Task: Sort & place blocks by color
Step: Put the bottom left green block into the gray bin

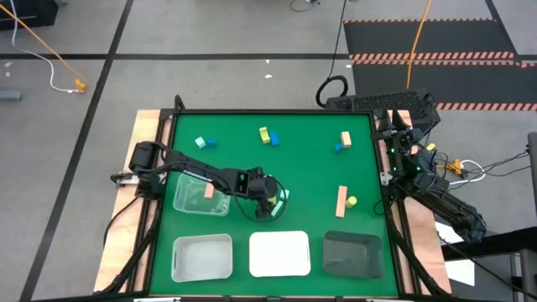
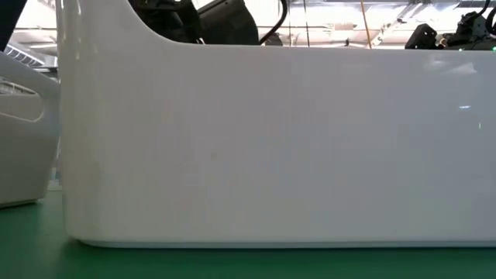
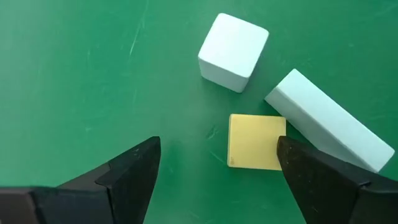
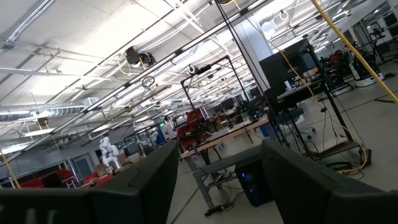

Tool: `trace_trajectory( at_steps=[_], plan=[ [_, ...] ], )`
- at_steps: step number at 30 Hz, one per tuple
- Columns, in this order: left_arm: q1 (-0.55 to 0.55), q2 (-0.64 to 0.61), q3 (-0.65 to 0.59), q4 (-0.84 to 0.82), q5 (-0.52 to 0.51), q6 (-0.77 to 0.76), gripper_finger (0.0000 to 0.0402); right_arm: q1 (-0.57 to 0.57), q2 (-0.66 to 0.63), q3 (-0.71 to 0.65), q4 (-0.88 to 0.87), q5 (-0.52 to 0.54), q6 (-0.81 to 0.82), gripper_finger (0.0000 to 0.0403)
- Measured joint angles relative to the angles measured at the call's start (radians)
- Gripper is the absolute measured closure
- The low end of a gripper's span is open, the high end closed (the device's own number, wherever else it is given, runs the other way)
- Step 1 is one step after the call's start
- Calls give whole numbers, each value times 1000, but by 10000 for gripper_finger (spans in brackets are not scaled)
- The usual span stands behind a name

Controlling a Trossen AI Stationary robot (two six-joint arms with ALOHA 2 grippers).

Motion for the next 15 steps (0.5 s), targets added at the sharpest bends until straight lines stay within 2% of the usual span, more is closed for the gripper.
trace_trajectory(
  at_steps=[15],
  plan=[
    [1, 0, 0, 19, 46, 76, 78, 0, 0, 0, 0, 0, 0, 180]
  ],
)
